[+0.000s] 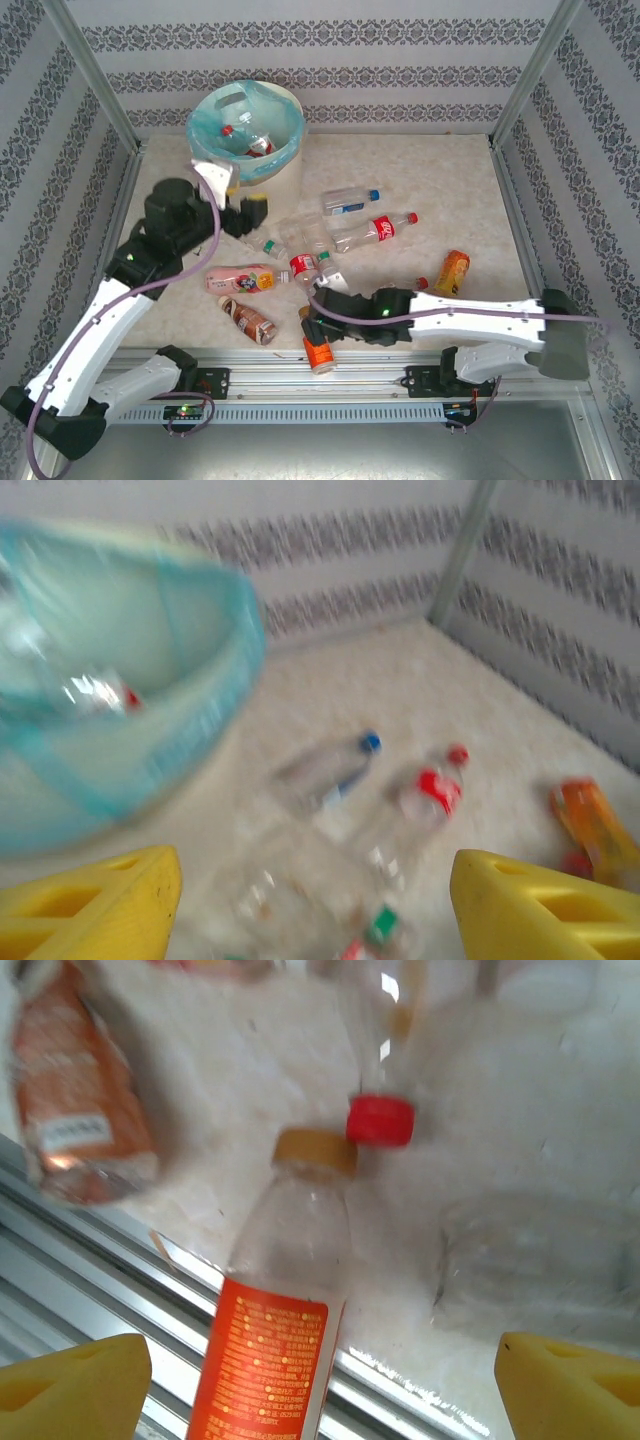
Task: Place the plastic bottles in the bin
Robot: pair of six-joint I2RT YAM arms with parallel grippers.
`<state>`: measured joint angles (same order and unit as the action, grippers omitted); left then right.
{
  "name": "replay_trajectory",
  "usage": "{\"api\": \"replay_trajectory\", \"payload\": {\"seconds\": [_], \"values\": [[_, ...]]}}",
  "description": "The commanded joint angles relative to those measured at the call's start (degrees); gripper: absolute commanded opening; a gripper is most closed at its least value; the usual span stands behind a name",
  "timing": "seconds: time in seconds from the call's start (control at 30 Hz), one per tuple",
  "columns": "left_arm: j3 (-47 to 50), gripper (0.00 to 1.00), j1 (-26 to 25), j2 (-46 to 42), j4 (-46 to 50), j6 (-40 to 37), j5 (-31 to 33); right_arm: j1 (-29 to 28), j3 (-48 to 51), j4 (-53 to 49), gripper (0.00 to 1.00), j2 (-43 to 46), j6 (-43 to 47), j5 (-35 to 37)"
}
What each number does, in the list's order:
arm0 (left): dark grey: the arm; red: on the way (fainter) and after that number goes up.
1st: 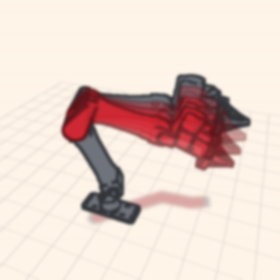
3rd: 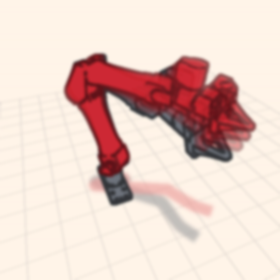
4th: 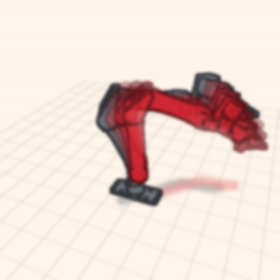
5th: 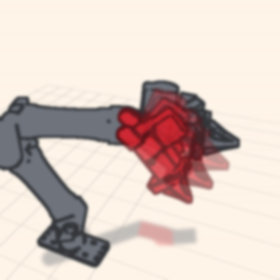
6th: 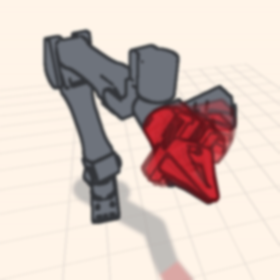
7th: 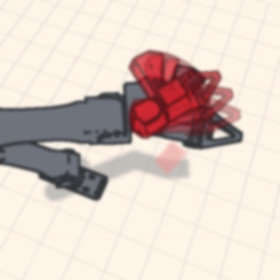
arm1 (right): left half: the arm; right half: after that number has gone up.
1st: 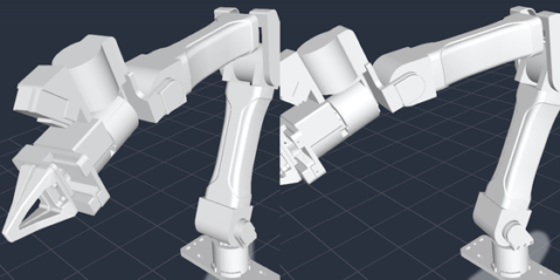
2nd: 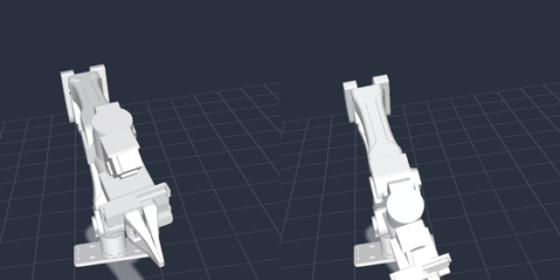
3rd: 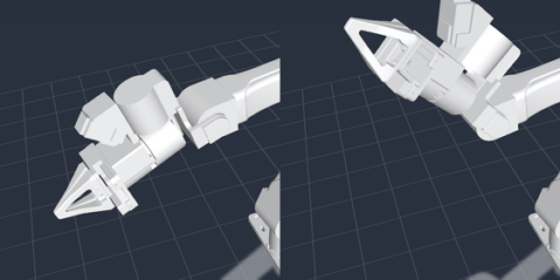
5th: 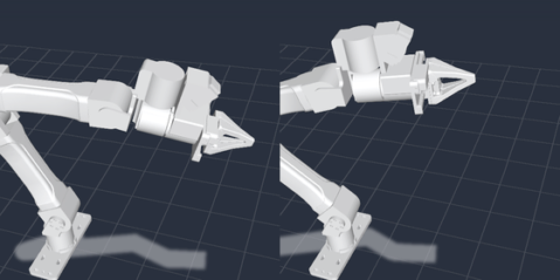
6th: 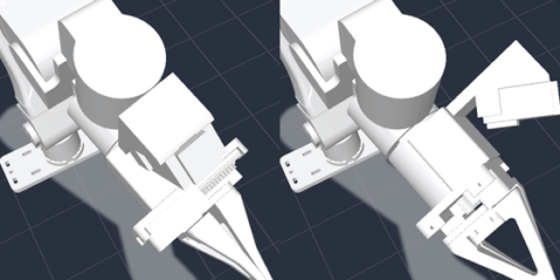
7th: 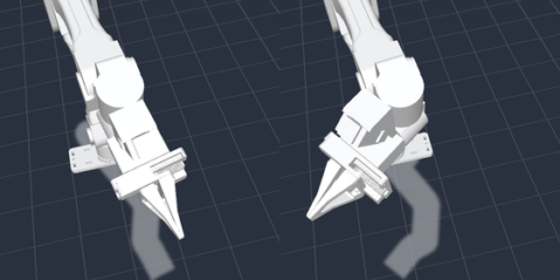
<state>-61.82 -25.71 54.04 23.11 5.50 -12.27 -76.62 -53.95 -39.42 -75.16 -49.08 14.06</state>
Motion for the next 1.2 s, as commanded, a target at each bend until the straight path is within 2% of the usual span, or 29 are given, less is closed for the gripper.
{"api": "replay_trajectory", "payload": {"seconds": [0.0, 0.1, 0.3, 0.47, 0.57, 0.87, 1.0, 1.1, 1.17], "values": [[6.6, 0.72, -0.7, -2.9, 3.6, 0.1, -5.8, -2.1, -0.8, 1.7, 0.91, -4.7, -5.9, 0.6], [11.6, 0.73, -0.7, -7.3, 3.6, -2.2, -4.0, -3.1, -2.2, 2.6, 0.93, -10.0, -7.1, -1.9], [17.7, 0.75, -0.8, -12.5, 1.2, -2.8, 5.5, -3.3, -3.2, 2.8, 0.94, -16.3, -8.8, -2.6], [18.2, 0.77, -0.7, -13.4, 0.4, -3.6, 7.5, -3.1, -1.9, 5.5, 0.89, -19.6, -9.3, -6.4], [17.8, 0.77, -0.7, -13.1, 1.0, -3.2, 8.1, -3.1, -1.7, 5.7, 0.81, -20.2, -9.5, -6.3], [15.3, 0.77, -0.7, -13.3, 1.7, -1.9, 8.6, -3.4, 1.0, 4.3, 0.57, -14.6, -10.4, -3.9], [13.3, 0.77, -0.7, -12.9, 2.6, -2.3, 7.6, -4.6, 4.7, 6.8, 0.52, -8.7, -9.7, -3.2], [10.3, 0.77, -0.7, -11.3, 4.1, -0.8, 6.8, -6.3, 5.6, 8.2, 0.5, -3.7, -5.1, -1.7], [8.3, 0.77, -0.7, -9.9, 4.8, 0.7, 2.9, -7.2, 5.7, 9.2, 0.5, 0.5, -0.4, -0.2]]}}
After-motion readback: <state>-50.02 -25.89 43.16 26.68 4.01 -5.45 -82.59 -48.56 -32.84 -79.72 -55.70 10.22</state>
